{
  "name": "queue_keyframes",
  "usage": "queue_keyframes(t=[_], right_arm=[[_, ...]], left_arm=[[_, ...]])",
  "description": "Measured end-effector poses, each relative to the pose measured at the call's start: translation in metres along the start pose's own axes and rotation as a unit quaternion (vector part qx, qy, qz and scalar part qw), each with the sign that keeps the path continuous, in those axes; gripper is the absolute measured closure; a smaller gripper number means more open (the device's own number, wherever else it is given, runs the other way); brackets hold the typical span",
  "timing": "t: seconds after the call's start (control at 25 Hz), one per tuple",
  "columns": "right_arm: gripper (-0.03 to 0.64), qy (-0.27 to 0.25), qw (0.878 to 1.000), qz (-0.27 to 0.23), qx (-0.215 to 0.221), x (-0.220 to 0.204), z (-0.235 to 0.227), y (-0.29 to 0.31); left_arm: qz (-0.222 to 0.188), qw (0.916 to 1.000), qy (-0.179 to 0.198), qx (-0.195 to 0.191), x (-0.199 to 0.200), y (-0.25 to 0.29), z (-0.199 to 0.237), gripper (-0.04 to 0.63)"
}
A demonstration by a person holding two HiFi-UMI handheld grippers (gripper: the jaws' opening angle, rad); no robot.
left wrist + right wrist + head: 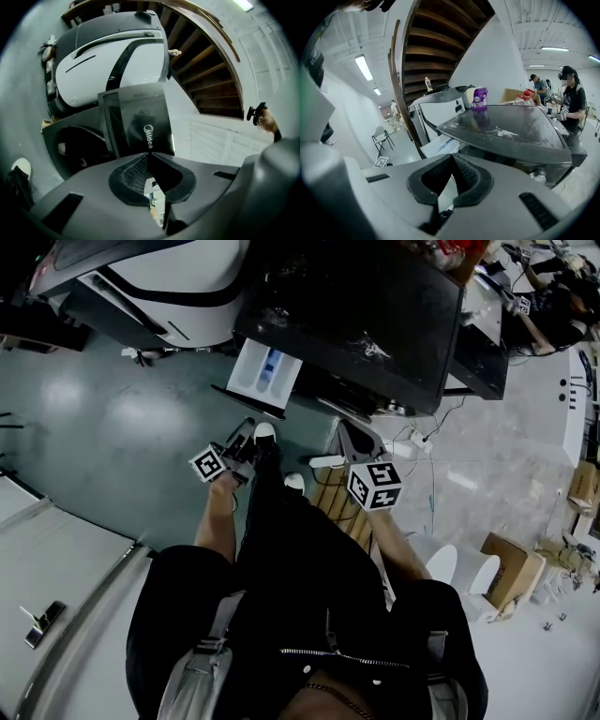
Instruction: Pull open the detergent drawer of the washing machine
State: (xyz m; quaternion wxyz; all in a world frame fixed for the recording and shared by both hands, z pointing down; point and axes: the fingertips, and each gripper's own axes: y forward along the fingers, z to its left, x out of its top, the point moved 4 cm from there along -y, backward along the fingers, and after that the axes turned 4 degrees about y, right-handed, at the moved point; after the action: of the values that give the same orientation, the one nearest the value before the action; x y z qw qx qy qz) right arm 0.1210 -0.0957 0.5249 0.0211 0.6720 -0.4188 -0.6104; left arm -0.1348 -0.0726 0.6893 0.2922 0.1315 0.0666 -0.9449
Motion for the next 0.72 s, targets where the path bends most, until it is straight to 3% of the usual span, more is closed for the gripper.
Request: queue_keyframes(t=[0.12,0.32,0.48,0.72], right_arm=[[0.611,-0.011,1.0,-0.007,0.002,0.001,0.004,-0.004],[0.612,-0.023,0.999,-0.025,0.01,0.01,0.008,-0.01],[0.612,-0.029,0.998,-0.047,0.013,0.02,0.007,-0.018],[0.612,-0.04,0.997,-0.071,0.019,0.032,0.006,-0.033]], left_arm=[[0.024,0.996,0.076,0.04,0.008,-0.005,-0.018,0.571],[0.075,0.9743,0.199,0.075,0.013,-0.004,-0.056,0.572],[0.124,0.9354,0.301,0.138,0.003,-0.002,-0.08,0.572],[0.147,0.8771,0.424,0.171,-0.013,0.008,-0.131,0.572]])
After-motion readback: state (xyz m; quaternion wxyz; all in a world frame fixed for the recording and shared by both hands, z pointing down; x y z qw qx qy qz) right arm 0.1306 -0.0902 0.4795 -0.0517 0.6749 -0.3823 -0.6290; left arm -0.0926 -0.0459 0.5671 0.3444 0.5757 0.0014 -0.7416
